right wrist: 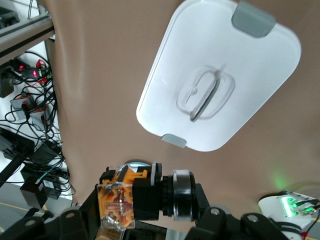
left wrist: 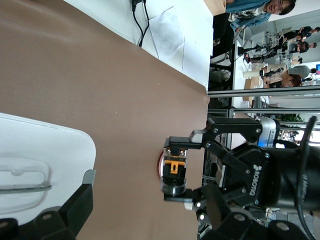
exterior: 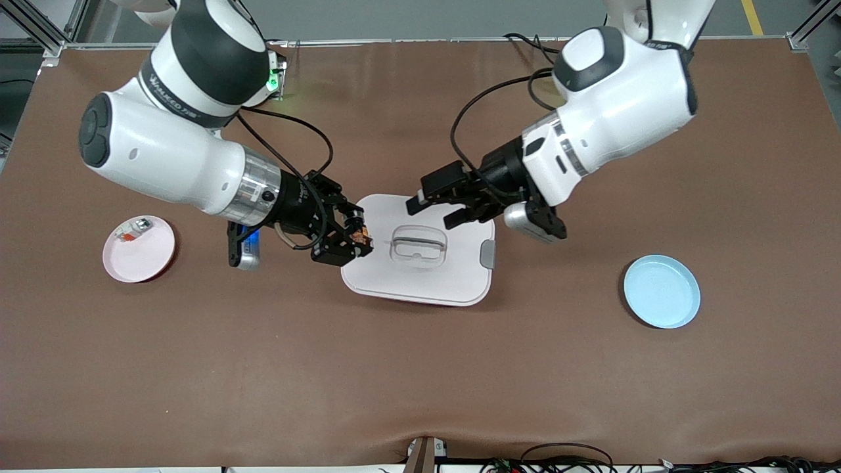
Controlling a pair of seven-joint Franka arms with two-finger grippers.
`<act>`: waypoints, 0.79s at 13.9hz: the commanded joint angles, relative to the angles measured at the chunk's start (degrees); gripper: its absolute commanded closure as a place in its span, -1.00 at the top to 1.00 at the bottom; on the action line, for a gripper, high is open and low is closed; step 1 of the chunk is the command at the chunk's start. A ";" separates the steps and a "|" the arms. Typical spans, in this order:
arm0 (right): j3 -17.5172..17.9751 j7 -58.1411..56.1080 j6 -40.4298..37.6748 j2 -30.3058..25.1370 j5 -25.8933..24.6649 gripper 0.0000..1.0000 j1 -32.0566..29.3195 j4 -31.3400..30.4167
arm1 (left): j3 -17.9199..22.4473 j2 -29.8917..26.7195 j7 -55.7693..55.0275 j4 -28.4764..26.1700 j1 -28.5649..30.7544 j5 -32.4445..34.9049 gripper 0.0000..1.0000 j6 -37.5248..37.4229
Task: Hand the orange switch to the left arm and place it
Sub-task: 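Carry the switch over the box while the left gripper reaches it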
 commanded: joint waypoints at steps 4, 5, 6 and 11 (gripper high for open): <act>-0.64 4.26 3.16 3.02 1.14 -1.00 2.34 4.14 | 0.03 5.19 0.19 3.98 -2.98 -0.91 1.00 5.24; -0.64 4.35 3.51 3.02 1.14 -1.00 2.61 4.23 | 0.03 5.90 0.45 4.77 -3.07 -0.82 1.00 5.24; -0.55 5.22 3.51 3.02 1.14 -1.00 2.70 4.32 | 0.12 6.43 0.80 4.95 -3.42 -0.74 1.00 5.33; -0.38 6.72 2.99 3.02 1.22 -1.00 4.01 4.50 | 0.29 8.72 5.11 5.57 -4.74 -0.12 1.00 8.84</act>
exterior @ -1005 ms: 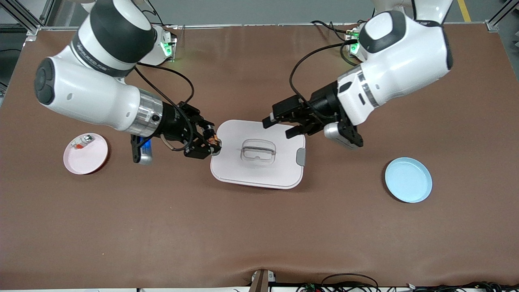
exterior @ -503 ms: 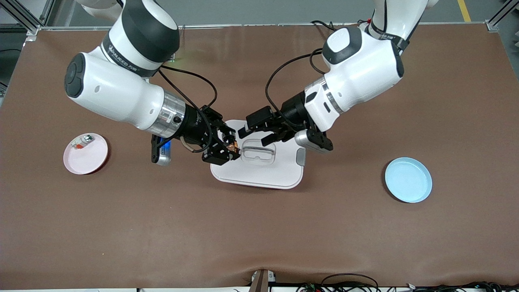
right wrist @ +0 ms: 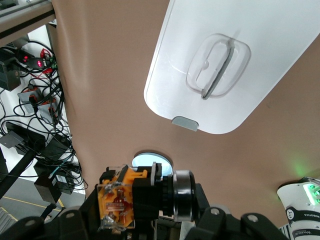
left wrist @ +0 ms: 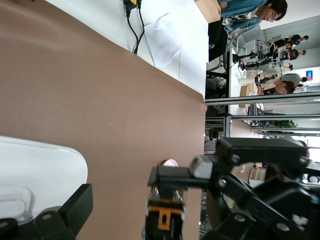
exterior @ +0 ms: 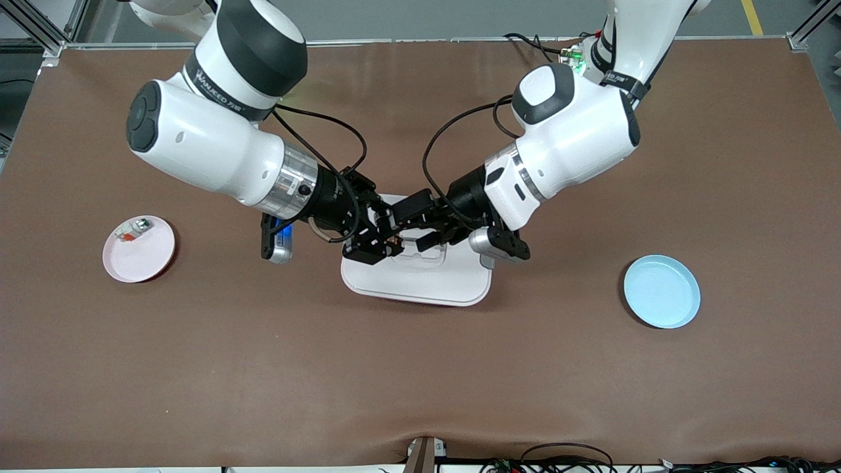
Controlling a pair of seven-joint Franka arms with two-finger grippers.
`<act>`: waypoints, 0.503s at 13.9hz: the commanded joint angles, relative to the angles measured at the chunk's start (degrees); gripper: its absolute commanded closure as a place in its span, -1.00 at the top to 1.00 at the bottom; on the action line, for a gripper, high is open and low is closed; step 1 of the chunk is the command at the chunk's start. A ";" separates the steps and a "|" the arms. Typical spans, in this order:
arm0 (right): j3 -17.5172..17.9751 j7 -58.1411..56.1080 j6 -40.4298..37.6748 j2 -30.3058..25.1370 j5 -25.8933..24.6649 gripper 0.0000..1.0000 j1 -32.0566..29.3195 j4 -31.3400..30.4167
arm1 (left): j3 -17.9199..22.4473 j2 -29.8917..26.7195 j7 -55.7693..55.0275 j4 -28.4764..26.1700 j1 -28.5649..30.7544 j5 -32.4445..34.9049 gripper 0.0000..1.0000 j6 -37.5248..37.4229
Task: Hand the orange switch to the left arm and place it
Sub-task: 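Close the left gripper on the switch held by the right gripper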
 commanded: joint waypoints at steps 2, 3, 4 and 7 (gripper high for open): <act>-0.38 2.42 -0.79 1.18 1.20 -1.00 0.92 2.37 | 0.38 1.67 2.06 1.97 -1.49 -0.11 1.00 2.45; -0.38 2.51 -0.87 1.18 1.20 -1.00 1.01 2.37 | 0.38 1.67 2.33 1.97 -1.40 -0.11 1.00 2.45; -0.03 2.60 -0.88 1.18 1.20 -1.00 0.83 2.37 | 0.38 1.67 2.42 1.97 -1.40 -0.11 1.00 2.45; -0.11 2.60 -0.88 1.18 1.11 -1.00 0.83 2.37 | 0.38 1.50 2.85 1.97 -1.31 0.24 1.00 2.45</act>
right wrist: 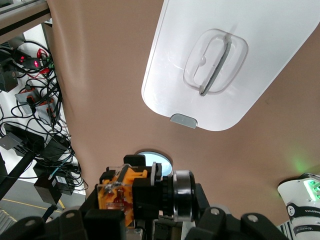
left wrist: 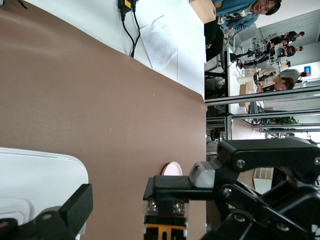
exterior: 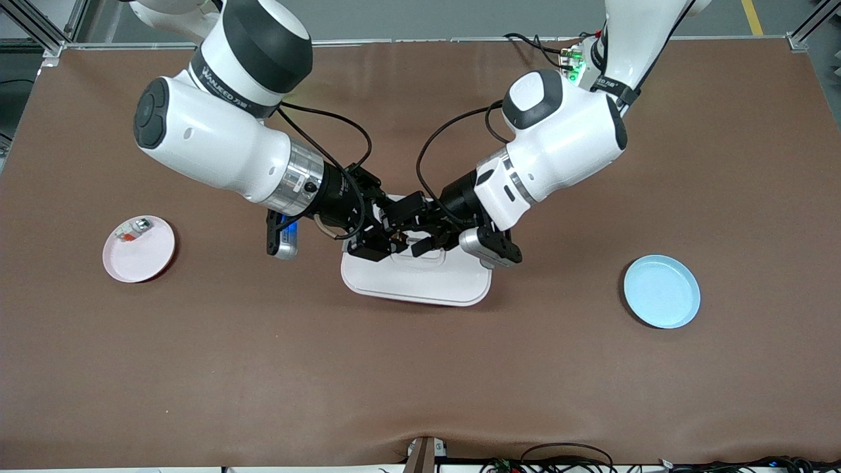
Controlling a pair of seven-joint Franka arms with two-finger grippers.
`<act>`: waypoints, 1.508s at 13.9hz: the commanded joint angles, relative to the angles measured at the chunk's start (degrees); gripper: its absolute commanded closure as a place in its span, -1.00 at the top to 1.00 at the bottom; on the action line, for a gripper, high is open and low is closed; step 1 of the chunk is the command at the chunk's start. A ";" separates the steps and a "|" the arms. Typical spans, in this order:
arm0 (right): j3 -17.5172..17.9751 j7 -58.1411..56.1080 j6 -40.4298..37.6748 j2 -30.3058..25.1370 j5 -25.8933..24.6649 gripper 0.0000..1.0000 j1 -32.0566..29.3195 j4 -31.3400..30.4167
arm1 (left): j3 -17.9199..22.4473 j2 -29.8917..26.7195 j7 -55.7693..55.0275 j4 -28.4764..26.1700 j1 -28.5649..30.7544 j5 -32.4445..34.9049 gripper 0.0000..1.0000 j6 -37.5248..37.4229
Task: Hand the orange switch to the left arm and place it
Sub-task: 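Close the left gripper on the switch held by the right gripper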
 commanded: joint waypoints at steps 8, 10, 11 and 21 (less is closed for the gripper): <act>-0.12 1.28 -0.94 1.25 1.11 -1.00 0.38 2.18 | 0.42 0.79 0.79 1.78 -0.57 0.23 -1.00 0.88; -0.12 1.28 -1.21 1.25 1.11 -1.00 0.20 2.18 | 0.42 0.71 0.88 1.78 -0.48 0.23 -1.00 0.88; -0.12 1.28 -1.47 1.25 1.11 -1.00 0.03 2.18 | 0.42 0.71 0.88 1.78 -0.57 0.23 -1.00 0.88; -0.91 -16.44 -15.78 -0.15 -0.82 1.00 -7.17 2.80 | 0.60 -1.66 0.00 0.12 0.66 4.43 -1.00 0.09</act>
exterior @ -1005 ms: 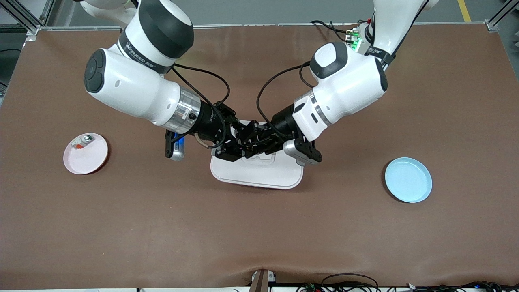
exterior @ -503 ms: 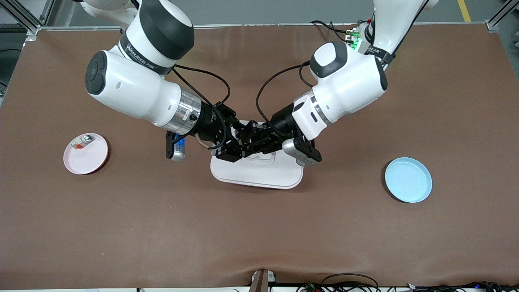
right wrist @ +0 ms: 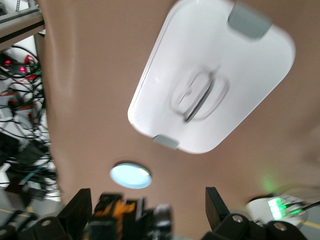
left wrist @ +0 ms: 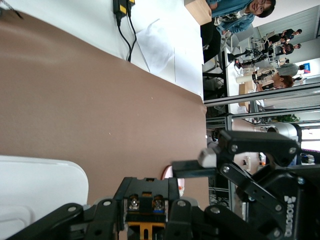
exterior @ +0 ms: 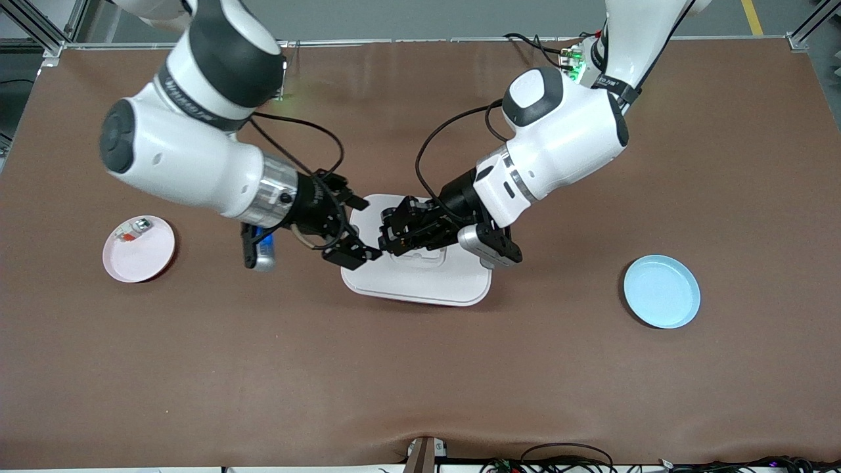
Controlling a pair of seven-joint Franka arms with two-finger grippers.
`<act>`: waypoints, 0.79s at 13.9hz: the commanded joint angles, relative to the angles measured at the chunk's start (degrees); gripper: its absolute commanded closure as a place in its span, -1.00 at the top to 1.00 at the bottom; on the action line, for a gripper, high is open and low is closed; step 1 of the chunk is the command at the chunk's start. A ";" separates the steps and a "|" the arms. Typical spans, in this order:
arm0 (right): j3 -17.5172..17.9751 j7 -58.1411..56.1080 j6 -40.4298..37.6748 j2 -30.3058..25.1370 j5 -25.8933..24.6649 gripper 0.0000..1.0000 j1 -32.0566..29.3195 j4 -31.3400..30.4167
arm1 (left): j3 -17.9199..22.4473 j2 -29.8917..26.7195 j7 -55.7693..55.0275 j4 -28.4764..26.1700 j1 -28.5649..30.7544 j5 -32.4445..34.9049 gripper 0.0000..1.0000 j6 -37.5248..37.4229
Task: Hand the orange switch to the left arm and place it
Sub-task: 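Open the right gripper and withdraw while the left gripper pulls away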
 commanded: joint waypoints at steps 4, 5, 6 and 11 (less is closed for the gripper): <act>0.42 -21.36 -13.48 -1.88 -5.14 1.00 -7.83 1.12 | 0.52 -5.50 -0.91 -2.93 4.71 4.96 -1.00 -8.46; 0.42 -26.19 -15.94 -1.97 -7.24 1.00 -8.80 1.12 | 0.52 -6.64 -1.44 -2.93 6.21 7.15 -1.00 -11.88; 0.42 -32.06 -18.83 -2.58 -8.48 1.00 -10.21 1.12 | 0.52 -7.69 -2.66 -2.85 7.18 9.78 -1.00 -14.79; 0.42 -55.28 -30.53 -3.72 -13.57 1.00 -19.35 1.65 | 0.52 -13.58 -8.46 -2.41 12.10 28.66 -1.00 -29.65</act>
